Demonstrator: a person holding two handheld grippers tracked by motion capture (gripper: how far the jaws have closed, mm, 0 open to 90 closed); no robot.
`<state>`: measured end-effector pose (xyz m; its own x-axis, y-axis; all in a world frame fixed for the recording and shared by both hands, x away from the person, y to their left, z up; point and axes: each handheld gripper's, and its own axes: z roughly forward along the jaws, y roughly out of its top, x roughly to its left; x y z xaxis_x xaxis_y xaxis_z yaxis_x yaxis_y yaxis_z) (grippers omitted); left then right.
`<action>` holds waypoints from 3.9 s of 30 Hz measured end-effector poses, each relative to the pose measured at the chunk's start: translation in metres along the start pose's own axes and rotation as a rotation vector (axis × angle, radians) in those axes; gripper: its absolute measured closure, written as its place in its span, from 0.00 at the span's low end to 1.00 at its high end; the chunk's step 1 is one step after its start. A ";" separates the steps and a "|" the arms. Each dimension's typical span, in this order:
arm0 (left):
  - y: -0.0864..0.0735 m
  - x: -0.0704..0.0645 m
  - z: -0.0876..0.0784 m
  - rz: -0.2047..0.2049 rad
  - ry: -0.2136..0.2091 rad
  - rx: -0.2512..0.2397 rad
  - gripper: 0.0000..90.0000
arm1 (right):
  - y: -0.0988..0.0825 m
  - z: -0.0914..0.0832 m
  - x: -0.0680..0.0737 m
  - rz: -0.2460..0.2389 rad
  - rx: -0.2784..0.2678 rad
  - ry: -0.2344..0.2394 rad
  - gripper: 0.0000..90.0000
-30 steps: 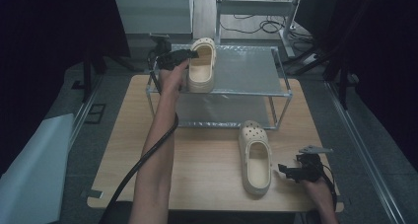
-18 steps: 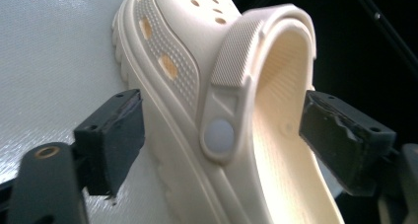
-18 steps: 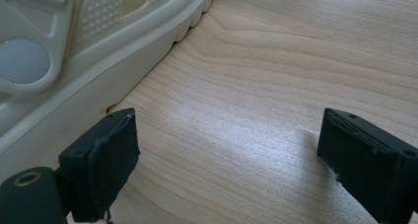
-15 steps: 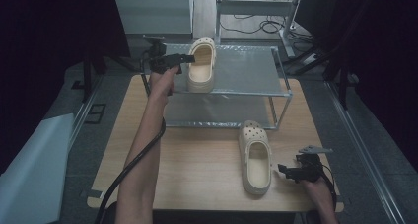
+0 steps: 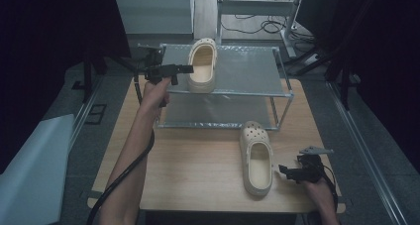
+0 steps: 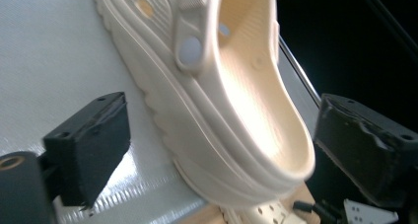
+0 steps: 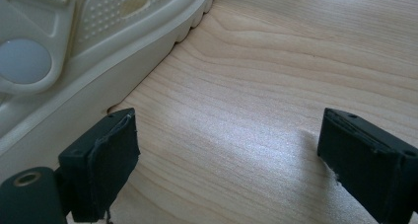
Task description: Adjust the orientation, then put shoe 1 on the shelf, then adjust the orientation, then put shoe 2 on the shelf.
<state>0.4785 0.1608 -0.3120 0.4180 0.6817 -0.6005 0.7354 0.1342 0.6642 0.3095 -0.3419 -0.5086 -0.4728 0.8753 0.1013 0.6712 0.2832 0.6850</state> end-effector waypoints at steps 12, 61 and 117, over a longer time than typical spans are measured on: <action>-0.027 -0.019 -0.007 0.087 -0.044 0.023 0.00 | 0.000 0.000 0.000 0.009 -0.001 0.008 0.09; -0.183 0.014 -0.002 0.312 0.013 0.088 0.01 | -0.001 0.001 0.002 0.002 0.007 0.012 0.08; -0.254 0.028 0.016 0.500 0.311 0.165 0.00 | 0.010 -0.022 0.016 0.002 -0.052 0.069 0.12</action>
<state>0.3116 0.1345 -0.5045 0.5768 0.8148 -0.0588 0.5737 -0.3528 0.7392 0.2959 -0.3336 -0.4847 -0.5111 0.8462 0.1506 0.6421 0.2595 0.7214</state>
